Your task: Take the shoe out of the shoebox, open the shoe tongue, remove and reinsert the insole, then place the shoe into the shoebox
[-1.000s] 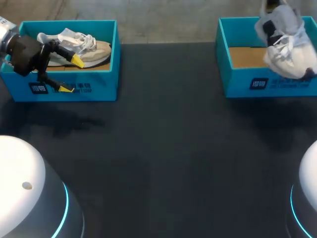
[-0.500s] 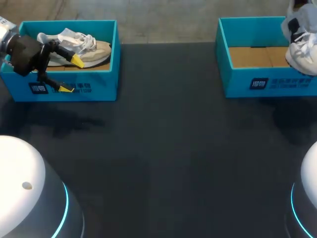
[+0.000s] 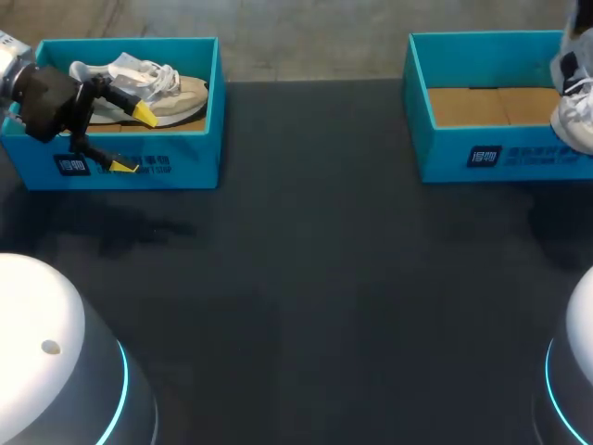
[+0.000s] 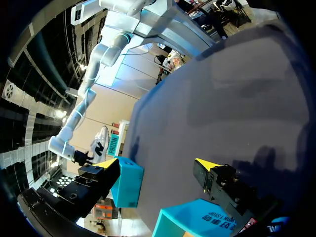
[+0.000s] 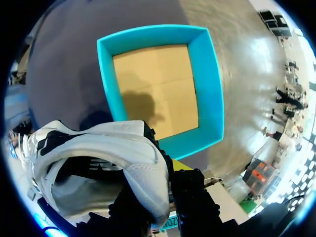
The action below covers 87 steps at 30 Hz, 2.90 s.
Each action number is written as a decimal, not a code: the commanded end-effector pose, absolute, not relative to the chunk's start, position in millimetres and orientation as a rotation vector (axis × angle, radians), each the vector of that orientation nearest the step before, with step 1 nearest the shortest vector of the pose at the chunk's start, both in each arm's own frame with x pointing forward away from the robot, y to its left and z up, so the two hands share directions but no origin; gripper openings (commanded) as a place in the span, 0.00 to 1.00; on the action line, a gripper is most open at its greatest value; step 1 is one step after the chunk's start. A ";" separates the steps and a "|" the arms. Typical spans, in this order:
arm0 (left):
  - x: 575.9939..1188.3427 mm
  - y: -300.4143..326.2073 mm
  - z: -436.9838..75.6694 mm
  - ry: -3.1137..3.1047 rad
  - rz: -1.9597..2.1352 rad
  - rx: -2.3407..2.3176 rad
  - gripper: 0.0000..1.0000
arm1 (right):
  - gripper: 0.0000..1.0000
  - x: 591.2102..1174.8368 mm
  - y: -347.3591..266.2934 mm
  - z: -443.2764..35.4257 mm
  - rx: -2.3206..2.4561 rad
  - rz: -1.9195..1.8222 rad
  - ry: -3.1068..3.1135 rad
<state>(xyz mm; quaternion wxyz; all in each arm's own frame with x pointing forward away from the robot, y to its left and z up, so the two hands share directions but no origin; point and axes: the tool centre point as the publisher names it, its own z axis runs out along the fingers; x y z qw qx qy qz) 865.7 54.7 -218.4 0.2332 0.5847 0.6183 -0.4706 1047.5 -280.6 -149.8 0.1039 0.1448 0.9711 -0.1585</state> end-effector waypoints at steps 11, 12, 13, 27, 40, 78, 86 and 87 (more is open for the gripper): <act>866.4 55.1 -218.3 1.699 -1.292 1.610 1.00 | 0.00 1035.7 -295.4 -155.4 1.182 -0.502 2.675; 866.4 55.1 -218.3 1.699 -1.292 1.610 1.00 | 0.00 1035.6 -296.4 -155.8 1.220 -0.486 2.655; 866.4 55.1 -218.3 1.699 -1.292 1.610 1.00 | 0.00 1035.8 -296.4 -155.8 1.284 -0.499 2.626; 866.4 55.1 -218.3 1.699 -1.292 1.610 1.00 | 0.00 1034.1 -317.9 -154.2 1.836 -0.579 2.222; 866.4 55.1 -218.3 1.699 -1.292 1.610 1.00 | 0.00 1027.3 -320.2 -157.5 1.958 -0.581 2.170; 866.4 55.1 -218.3 1.699 -1.292 1.610 1.00 | 0.00 1046.4 -336.2 -164.4 2.166 -0.503 1.883; 866.4 55.1 -218.3 1.699 -1.292 1.610 1.00 | 0.00 1056.6 -342.2 -178.5 2.182 -0.511 1.817; 866.4 55.1 -218.3 1.699 -1.292 1.610 1.00 | 0.00 1057.5 -342.5 -180.8 2.181 -0.515 1.813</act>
